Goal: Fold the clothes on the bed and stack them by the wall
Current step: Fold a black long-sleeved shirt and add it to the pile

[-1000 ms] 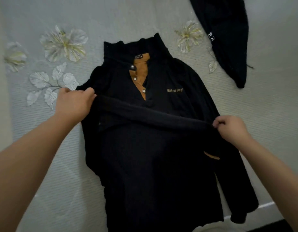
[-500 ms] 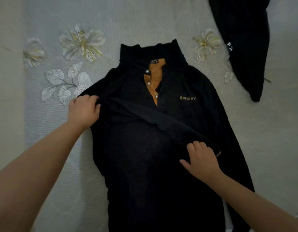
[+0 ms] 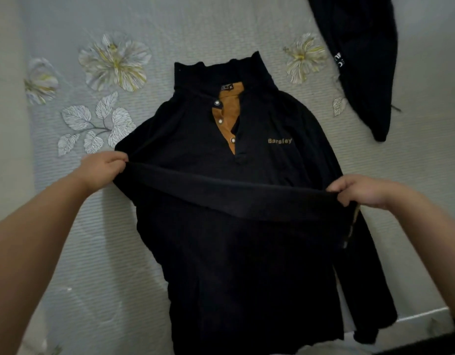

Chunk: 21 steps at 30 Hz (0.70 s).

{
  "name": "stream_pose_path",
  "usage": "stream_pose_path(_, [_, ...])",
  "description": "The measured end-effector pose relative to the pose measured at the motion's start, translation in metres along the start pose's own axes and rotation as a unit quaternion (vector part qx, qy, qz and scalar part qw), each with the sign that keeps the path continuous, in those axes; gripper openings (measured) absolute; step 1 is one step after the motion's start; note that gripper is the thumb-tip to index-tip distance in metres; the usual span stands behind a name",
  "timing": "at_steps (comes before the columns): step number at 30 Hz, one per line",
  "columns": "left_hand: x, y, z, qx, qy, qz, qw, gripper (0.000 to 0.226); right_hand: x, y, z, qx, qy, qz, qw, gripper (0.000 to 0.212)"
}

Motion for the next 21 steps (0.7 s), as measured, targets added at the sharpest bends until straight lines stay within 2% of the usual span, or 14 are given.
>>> stream_pose_path(2, [0.006,-0.007,0.002,0.113,0.029,0.0,0.993,0.05,0.019,-0.013,0.007,0.021,0.03,-0.03,0.999,0.043])
stream_pose_path(3, [0.011,-0.009,0.001,0.181,0.044,-0.011,0.982,0.049,0.03,-0.018,0.011,0.004,0.032,-0.066,0.997,0.038])
stream_pose_path(5, [0.022,-0.01,-0.004,0.268,0.053,-0.068,0.959,0.033,0.051,-0.027,0.025,-0.111,0.002,-0.181,0.977,0.021])
stream_pose_path(6, [0.023,-0.007,-0.008,0.28,0.05,-0.093,0.954,0.032,0.059,-0.03,0.031,-0.163,-0.024,-0.253,0.953,0.02])
stream_pose_path(8, [0.014,0.005,-0.018,0.257,0.039,-0.138,0.956,0.052,0.064,-0.028,0.038,-0.167,-0.034,-0.38,0.909,0.032])
stream_pose_path(10, [-0.005,0.016,-0.033,0.183,0.089,-0.209,0.957,0.056,0.058,-0.023,0.038,-0.142,-0.044,-0.489,0.86,0.037])
stream_pose_path(11, [-0.019,0.024,-0.041,0.152,0.139,-0.236,0.95,0.053,0.055,-0.018,0.037,-0.14,-0.055,-0.514,0.845,0.038])
stream_pose_path(13, [-0.048,0.045,-0.046,0.146,0.236,-0.246,0.929,0.047,0.049,0.0,0.036,-0.148,-0.106,-0.521,0.834,0.039])
stream_pose_path(14, [-0.061,0.057,-0.042,0.162,0.257,-0.225,0.926,0.048,0.044,0.011,0.037,-0.157,-0.139,-0.518,0.829,0.041])
stream_pose_path(16, [-0.074,0.071,-0.026,0.183,0.219,-0.166,0.944,0.045,0.037,0.033,0.033,-0.206,-0.196,-0.51,0.812,0.043])
stream_pose_path(19, [-0.074,0.064,-0.004,0.146,0.124,-0.14,0.971,0.025,0.04,0.061,0.015,-0.258,-0.194,-0.44,0.838,0.047])
stream_pose_path(21, [-0.07,0.051,0.003,0.165,0.149,-0.138,0.965,0.031,0.046,0.067,0.006,-0.269,-0.183,-0.414,0.85,0.048])
Point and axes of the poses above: each hand's wrist, its own x-axis towards the middle knuckle, its own y-axis out of the palm, z = x × y, the point moved 5 cm from there along x, towards the middle knuckle, and after that the axes turned 15 degrees about -z, right-handed, at the moved point
